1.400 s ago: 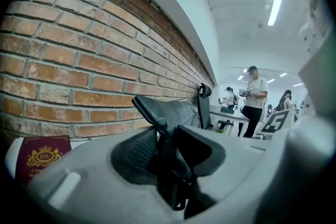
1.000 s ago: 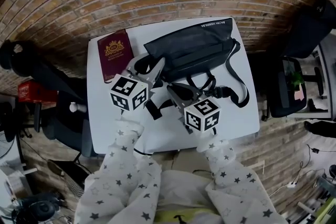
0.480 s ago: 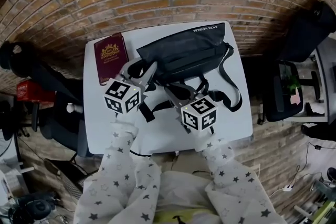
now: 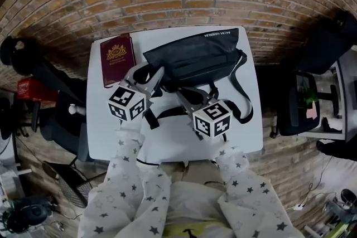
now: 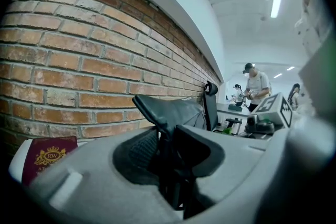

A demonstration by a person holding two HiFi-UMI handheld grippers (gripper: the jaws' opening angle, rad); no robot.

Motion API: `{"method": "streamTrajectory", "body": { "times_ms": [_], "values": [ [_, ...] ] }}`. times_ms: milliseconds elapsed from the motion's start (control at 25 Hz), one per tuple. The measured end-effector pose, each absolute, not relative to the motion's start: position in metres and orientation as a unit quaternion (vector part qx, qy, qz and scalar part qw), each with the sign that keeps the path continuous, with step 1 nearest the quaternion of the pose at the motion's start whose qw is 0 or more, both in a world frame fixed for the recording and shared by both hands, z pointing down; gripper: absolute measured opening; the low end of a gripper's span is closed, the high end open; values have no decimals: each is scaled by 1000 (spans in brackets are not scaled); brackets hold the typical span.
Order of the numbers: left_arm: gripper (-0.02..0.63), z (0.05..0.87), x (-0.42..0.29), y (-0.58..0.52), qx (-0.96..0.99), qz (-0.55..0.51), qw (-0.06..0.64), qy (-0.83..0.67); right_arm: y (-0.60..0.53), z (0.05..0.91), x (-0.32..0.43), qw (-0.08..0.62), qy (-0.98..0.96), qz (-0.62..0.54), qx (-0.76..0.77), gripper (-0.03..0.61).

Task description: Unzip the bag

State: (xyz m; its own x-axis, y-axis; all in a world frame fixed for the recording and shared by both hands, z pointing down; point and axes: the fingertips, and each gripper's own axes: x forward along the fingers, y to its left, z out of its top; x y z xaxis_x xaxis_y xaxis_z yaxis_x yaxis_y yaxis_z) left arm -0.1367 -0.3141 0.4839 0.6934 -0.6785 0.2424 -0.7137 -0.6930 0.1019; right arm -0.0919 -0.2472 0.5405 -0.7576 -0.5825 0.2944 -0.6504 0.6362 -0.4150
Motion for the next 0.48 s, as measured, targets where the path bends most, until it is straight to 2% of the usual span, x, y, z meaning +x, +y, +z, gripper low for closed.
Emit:
{"method": "streamTrajectory", "body": {
  "times_ms": [480],
  "values": [
    [104,486,-144,-318,910,94,96,-391,-257,541,-88,74,-901,253,345,34]
  ]
}}
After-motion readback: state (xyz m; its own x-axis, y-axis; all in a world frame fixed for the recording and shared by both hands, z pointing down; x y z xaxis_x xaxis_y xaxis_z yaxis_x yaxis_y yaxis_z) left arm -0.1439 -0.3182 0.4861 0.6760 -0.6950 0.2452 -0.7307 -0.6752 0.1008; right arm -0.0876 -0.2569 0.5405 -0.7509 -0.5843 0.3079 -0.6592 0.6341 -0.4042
